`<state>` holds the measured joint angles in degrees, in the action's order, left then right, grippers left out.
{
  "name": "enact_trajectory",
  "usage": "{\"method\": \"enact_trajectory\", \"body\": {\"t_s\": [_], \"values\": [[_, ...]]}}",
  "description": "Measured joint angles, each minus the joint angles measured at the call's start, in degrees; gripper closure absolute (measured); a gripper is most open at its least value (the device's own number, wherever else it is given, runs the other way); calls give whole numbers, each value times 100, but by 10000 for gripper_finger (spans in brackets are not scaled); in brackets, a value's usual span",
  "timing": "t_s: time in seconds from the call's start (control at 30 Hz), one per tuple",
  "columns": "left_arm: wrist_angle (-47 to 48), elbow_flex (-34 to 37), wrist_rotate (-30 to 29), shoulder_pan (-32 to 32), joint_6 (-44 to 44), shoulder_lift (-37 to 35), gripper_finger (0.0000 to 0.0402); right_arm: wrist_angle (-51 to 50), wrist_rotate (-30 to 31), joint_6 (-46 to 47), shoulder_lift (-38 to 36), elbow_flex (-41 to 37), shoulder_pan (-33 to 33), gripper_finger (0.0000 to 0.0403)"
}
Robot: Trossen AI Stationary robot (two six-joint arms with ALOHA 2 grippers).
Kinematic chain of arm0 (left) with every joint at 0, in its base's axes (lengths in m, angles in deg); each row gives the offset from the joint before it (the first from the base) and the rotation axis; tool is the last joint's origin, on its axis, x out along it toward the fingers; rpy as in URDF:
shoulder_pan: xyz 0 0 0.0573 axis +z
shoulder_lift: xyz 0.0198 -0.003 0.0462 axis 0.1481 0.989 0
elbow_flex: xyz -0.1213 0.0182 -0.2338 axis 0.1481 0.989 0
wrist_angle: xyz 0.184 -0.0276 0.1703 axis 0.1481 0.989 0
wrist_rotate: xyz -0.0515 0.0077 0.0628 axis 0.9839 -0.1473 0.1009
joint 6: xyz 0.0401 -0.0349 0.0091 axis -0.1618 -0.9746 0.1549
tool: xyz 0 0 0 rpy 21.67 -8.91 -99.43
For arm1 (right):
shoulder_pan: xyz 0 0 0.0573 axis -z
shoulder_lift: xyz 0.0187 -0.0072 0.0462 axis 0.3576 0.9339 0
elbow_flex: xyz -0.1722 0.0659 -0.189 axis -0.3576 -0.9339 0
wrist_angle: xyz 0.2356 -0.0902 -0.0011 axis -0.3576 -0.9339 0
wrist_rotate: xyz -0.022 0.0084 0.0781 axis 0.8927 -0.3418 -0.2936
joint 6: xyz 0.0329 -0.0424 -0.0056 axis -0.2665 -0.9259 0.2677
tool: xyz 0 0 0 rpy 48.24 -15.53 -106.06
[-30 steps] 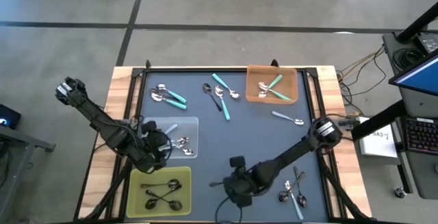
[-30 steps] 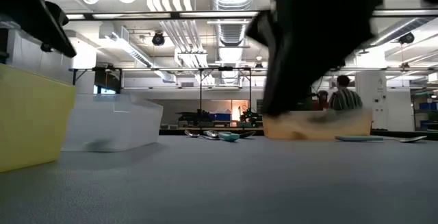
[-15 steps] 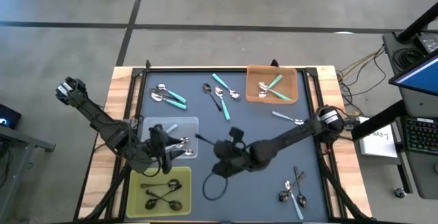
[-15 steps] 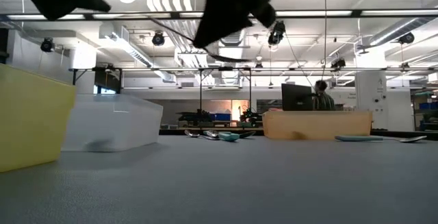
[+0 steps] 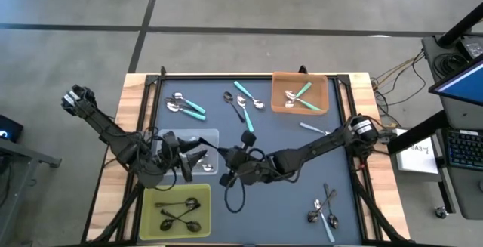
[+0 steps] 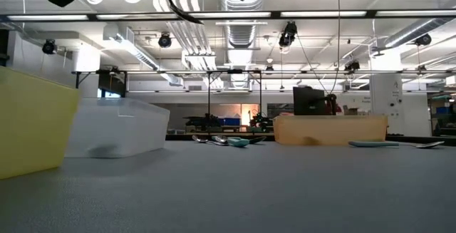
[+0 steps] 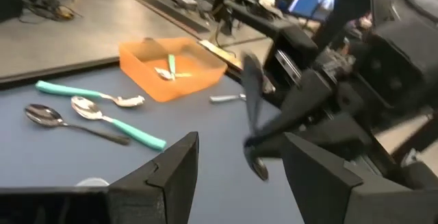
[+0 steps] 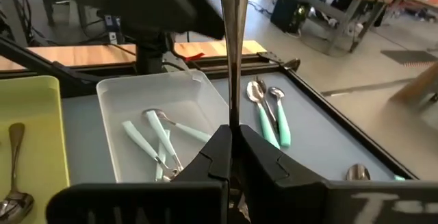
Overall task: Sort silverware by color (type)
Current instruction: Put the black spoon into the yellow bin
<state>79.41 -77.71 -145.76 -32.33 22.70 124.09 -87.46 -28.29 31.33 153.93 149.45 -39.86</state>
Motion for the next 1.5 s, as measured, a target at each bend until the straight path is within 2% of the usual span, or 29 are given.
{"method": "enact_trajectory", "body": {"t_s": [0.17,0.53,0.73,0.93,1.03,1.13,1.27,1.37,1.5], "values": [[-51,-2,-46,0,17,0,221,-1,-42,-174,0,0,12,394],[-313,-11,-228,2,-2,0,292,-1,-90,-359,0,0,10,394],[-335,-11,-237,9,-2,0,300,-1,-255,-539,0,0,7,394],[-337,-11,-505,7,-2,-2,313,2,-244,-588,0,7,10,394],[-337,-11,-525,7,41,-2,340,1,-240,-596,0,7,10,394],[-339,-11,-521,7,84,-2,387,1,-238,-599,0,7,10,394],[-360,-13,-490,7,66,-2,398,-1,-242,-524,0,7,7,394],[-360,-13,-463,7,63,-4,400,-75,-291,-252,0,51,10,383],[-325,-13,-489,13,27,-4,401,-271,-769,-288,-90,199,2,348]]}}
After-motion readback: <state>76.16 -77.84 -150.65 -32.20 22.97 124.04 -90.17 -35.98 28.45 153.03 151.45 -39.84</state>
